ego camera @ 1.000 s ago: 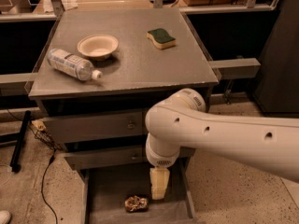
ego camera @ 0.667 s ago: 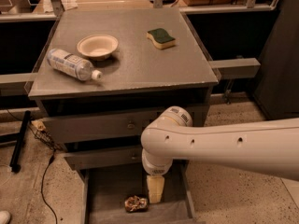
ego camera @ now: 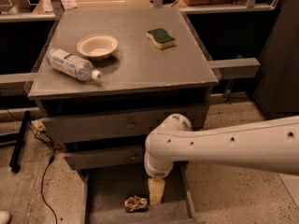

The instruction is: Pick orange can from bottom drawer and place on counter

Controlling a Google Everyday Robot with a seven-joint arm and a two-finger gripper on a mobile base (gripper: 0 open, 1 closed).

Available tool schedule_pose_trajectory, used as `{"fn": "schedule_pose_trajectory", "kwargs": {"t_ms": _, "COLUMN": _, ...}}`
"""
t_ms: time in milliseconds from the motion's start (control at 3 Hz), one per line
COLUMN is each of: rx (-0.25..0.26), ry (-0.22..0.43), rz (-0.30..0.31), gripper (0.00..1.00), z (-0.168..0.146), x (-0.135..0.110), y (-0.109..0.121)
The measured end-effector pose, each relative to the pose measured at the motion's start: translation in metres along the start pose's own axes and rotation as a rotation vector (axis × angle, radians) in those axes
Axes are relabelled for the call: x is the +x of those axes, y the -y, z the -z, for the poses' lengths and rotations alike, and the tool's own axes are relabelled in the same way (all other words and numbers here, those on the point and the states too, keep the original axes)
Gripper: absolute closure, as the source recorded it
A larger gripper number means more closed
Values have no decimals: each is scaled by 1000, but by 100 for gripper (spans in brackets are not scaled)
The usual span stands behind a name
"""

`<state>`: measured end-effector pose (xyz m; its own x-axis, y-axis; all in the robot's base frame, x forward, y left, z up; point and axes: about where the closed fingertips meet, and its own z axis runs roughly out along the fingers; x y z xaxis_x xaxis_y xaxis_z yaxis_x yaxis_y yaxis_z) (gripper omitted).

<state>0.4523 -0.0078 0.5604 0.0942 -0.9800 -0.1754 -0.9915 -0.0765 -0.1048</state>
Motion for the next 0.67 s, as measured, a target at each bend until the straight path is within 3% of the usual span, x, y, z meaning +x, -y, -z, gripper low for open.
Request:
{"fn": "schedule_pose_trajectory", "kwargs": {"t_ms": 333, "rx": -19, "ry": 15, "rz": -25, "gripper": 0, "z": -47, "x": 19, "y": 7}}
{"fn": "schedule_pose_trajectory", "kwargs": {"t_ms": 667, "rx": -56, "ry": -11, "rz": -51, "gripper": 0, "z": -107, "x": 54, "y": 13}}
